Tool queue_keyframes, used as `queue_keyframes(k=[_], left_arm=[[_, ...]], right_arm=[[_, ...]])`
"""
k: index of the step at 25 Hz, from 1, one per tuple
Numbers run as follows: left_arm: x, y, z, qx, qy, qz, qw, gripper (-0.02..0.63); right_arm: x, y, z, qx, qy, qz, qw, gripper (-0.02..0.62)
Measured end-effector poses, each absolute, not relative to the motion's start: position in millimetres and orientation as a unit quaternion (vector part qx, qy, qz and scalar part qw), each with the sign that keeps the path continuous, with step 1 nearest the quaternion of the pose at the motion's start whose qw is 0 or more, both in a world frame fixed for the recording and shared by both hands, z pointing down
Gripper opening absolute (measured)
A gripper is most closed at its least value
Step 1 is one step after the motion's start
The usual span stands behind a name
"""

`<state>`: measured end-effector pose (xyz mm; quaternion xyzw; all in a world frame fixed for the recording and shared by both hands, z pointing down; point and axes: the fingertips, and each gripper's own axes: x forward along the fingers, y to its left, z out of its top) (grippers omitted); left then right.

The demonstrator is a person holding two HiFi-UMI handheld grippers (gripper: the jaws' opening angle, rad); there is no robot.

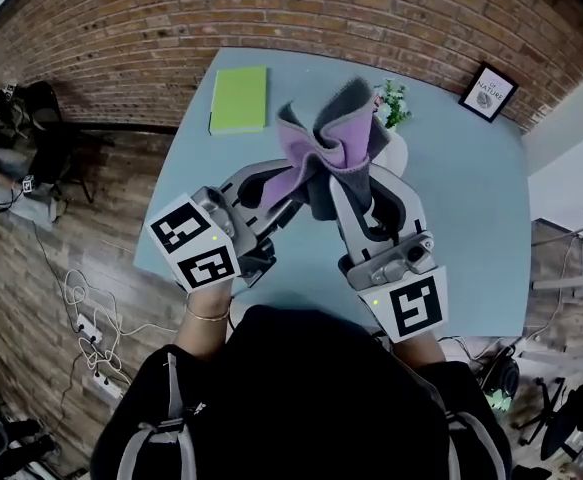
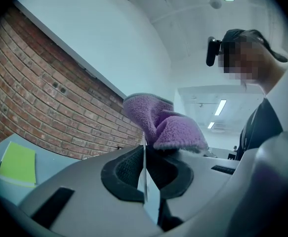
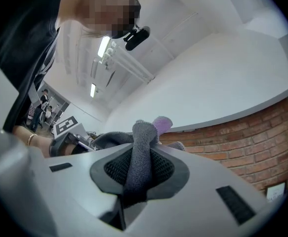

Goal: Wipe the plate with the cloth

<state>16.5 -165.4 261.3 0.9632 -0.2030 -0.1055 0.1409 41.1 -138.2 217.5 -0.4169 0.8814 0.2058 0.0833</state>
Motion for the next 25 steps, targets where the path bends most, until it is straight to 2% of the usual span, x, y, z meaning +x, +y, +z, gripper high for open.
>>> queue_keyframes(k=[9,25], left_arm=[[10,-163,260,0.963,-0.203,-0.109,0.140,0.020],[-7,-159,248,0.960,-0.211,-0.126,0.132,0.020]], right_arm=[[57,-148,227,-0.458,0.860,0.221,0.048,0.061],[109,-163,230,-0.546,0.808,0.221,0.025,0.061]])
